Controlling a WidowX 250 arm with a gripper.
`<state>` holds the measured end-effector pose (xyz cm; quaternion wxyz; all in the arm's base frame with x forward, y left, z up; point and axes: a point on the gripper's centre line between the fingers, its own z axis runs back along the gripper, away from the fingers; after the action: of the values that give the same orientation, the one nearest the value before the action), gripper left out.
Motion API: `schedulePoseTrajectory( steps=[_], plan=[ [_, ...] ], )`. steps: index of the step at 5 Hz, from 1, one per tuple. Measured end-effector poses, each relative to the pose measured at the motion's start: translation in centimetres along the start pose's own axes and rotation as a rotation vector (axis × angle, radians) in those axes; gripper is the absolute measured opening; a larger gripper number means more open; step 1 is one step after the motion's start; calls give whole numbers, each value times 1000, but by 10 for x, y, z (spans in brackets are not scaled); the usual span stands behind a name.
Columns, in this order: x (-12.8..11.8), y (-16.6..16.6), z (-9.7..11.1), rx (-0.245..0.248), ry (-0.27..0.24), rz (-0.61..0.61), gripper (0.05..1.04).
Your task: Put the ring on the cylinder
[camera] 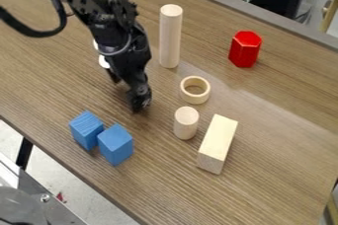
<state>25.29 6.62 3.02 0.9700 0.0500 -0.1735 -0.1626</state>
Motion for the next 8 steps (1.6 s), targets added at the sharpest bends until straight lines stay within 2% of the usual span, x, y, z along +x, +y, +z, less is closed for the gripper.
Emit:
schedulePoseTrajectory(
  steps=[1, 3, 5, 6, 8],
  plan=[
    [12, 10, 11, 17, -46, 9, 999],
    [28, 11, 24, 12, -86, 27, 999],
    [55, -6, 20, -60, -84, 2, 999],
    [60, -16, 13, -80, -56, 36, 999],
    [65, -33, 10, -104, -48, 61, 999]
  ],
)
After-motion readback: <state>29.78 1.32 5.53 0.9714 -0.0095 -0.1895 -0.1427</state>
